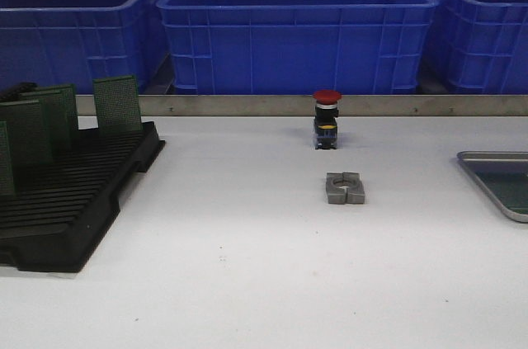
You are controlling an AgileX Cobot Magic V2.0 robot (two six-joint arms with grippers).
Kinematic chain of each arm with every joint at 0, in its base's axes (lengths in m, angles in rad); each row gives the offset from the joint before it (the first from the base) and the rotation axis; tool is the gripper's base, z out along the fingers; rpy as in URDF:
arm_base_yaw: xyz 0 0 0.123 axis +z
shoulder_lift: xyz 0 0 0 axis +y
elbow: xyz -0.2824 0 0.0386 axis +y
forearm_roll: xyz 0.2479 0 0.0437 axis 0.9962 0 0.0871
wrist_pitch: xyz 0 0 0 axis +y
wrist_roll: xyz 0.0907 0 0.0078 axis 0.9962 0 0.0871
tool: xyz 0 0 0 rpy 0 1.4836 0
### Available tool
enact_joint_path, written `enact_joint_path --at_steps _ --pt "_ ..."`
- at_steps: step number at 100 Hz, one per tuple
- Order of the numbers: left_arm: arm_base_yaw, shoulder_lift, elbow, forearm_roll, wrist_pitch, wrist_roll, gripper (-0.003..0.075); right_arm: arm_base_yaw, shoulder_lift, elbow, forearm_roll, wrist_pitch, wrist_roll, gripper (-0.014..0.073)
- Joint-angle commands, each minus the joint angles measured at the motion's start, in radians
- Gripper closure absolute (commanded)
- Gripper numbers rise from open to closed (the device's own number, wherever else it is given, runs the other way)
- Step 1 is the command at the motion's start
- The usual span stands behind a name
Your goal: Place circuit board on tray
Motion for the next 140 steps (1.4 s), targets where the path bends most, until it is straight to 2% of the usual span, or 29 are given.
enact_joint_path --at_steps 1,13,36,56,140 --pt "0.002 -0.034 -0.002 0.001 -0.068 -0.011 0.0738 0.003 -0.042 0.022 0.051 -0.099 -0.040 0.0663" --pt "0.002 -0.034 -0.002 0.001 -0.068 -0.011 0.0738 0.003 -0.102 0.080 0.108 -0.112 -0.098 0.0663" --pt "0.002 -0.034 -0.002 0.001 -0.068 -0.011 0.0738 0.003 -0.100 0.161 0.105 -0.201 -0.098 0.0663" --pt "0.002 -0.034 -0.002 0.001 -0.068 -0.011 0.0738 0.003 -0.100 0.159 0.058 -0.207 -0.098 0.0663" --pt "0.002 -0.034 -0.002 0.001 -0.068 -0.011 0.0738 0.003 -0.100 0.159 0.059 -0.203 -0.096 0.0663"
